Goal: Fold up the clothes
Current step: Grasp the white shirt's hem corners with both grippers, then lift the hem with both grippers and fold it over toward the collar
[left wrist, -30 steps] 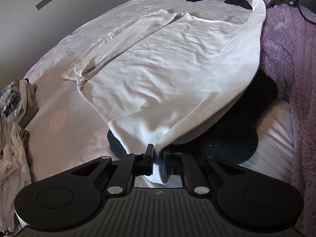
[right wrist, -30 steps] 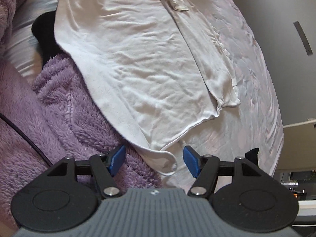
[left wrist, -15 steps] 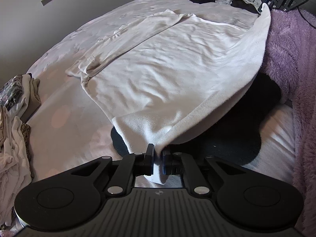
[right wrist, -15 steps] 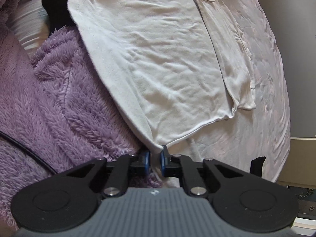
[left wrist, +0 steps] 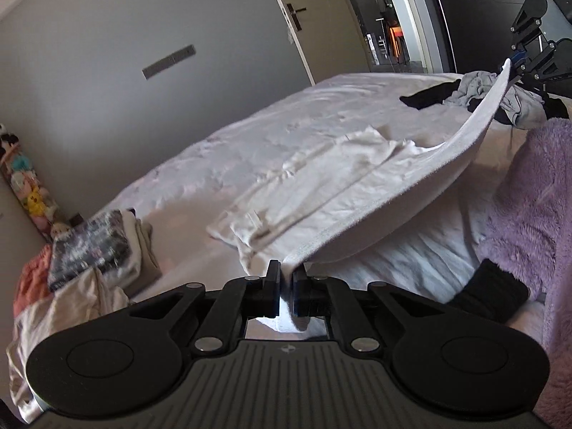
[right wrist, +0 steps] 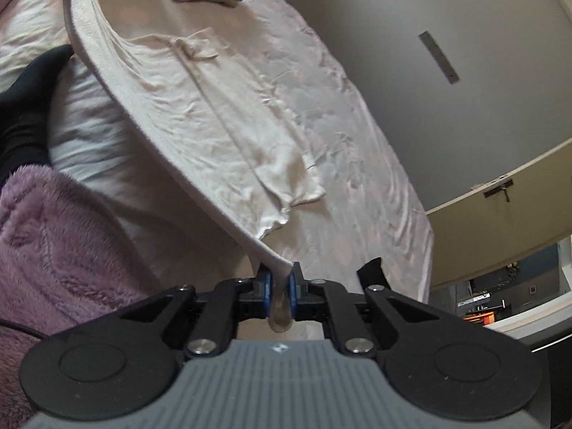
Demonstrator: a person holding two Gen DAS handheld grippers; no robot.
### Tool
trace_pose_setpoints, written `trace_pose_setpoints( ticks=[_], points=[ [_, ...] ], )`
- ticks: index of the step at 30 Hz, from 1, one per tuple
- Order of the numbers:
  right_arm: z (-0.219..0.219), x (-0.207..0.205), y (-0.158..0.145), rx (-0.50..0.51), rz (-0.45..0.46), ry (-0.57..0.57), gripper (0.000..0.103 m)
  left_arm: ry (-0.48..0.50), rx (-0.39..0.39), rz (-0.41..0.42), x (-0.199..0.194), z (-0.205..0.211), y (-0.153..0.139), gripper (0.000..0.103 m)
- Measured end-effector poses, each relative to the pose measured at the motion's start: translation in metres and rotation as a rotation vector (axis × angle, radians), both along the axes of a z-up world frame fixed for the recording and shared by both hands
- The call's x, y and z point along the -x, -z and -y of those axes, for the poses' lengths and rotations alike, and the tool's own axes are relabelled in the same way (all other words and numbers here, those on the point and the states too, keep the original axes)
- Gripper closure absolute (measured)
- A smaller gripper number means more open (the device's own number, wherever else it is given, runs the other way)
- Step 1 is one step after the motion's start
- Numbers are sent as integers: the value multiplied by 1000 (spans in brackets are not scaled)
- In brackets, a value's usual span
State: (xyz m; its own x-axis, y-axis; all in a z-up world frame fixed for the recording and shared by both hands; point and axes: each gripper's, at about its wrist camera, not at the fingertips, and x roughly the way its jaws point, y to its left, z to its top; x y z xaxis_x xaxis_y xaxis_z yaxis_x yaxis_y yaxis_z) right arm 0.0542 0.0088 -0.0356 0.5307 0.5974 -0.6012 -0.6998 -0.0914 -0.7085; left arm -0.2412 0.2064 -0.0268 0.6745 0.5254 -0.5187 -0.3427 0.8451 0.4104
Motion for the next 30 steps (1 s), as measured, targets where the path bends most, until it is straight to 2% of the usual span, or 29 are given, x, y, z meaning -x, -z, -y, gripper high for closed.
trace_pose_setpoints(
  ticks=[4,14,19,22,30],
  points=[
    [6,0,-23,-112,38,43,93,1,-104,6,-3,9,-20,99],
    [31,20,-64,-229,85,39,93,21,-244,26,13,32,-57,99],
    [51,35,-80,-245,84,21,93,39,-231,18,27,39,-70,99],
    [55,40,-82,-244,80,8,93,45,-208,-14,22,34,-69,99],
    [9,15,-59,-229,46,14,93,13,-175,-85,-16,-15,-52,99]
  ],
)
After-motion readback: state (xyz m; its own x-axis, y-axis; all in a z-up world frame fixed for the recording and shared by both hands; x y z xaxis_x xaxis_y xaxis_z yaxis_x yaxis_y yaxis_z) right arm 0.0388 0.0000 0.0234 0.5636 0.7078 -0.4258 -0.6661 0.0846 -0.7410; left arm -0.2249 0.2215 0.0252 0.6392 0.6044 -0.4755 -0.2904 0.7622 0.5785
